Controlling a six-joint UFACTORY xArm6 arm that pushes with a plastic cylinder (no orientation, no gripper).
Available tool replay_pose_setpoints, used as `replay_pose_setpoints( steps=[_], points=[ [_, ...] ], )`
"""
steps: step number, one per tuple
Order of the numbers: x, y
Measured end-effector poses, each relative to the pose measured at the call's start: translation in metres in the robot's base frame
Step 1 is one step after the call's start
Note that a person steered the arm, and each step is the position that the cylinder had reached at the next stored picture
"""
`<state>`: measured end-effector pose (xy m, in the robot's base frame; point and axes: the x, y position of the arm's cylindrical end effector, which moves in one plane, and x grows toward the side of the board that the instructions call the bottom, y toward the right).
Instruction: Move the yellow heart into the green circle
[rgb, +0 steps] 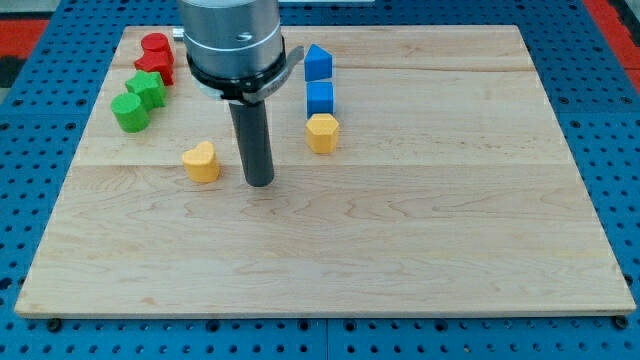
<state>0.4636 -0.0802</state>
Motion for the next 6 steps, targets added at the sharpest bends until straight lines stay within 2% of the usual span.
replay_pose_setpoints(
  steps=[2,3,4,5,6],
  points=[
    [-0.005,-0.100],
    [-0.010,-0.097],
    [-0.010,-0.050],
    [-0.020,-0.042],
    [-0.022,-0.071]
  ],
)
